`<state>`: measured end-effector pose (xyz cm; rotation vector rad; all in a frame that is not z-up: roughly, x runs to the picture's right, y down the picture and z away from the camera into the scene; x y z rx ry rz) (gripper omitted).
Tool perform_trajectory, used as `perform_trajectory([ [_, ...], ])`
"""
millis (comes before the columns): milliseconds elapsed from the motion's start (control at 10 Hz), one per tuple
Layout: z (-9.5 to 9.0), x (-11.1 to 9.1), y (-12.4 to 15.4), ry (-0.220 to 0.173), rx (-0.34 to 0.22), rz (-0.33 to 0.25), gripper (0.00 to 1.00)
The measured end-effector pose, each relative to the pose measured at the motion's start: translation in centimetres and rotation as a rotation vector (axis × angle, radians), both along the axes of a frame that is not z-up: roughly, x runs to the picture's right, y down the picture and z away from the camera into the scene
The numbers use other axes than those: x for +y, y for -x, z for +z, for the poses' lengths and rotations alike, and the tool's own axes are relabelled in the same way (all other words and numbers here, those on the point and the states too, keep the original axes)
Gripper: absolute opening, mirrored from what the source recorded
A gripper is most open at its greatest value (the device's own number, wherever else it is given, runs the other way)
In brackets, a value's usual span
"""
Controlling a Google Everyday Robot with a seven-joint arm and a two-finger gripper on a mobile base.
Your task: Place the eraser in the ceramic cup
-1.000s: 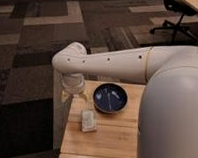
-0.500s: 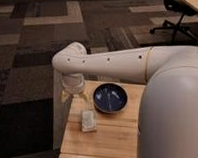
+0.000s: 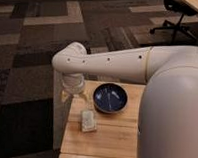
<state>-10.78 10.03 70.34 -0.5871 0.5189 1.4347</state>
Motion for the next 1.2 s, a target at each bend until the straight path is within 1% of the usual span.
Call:
perform_trajectory([
  [800, 0.0, 0.0, 0.0, 0.001, 0.000, 0.001, 0.65],
  [1100, 0.3, 0.2, -1.6, 0.001, 0.008, 0.031, 0.65],
  [1200, 0.5, 0.2, -2.3, -0.002, 0.003, 0.039, 0.65],
])
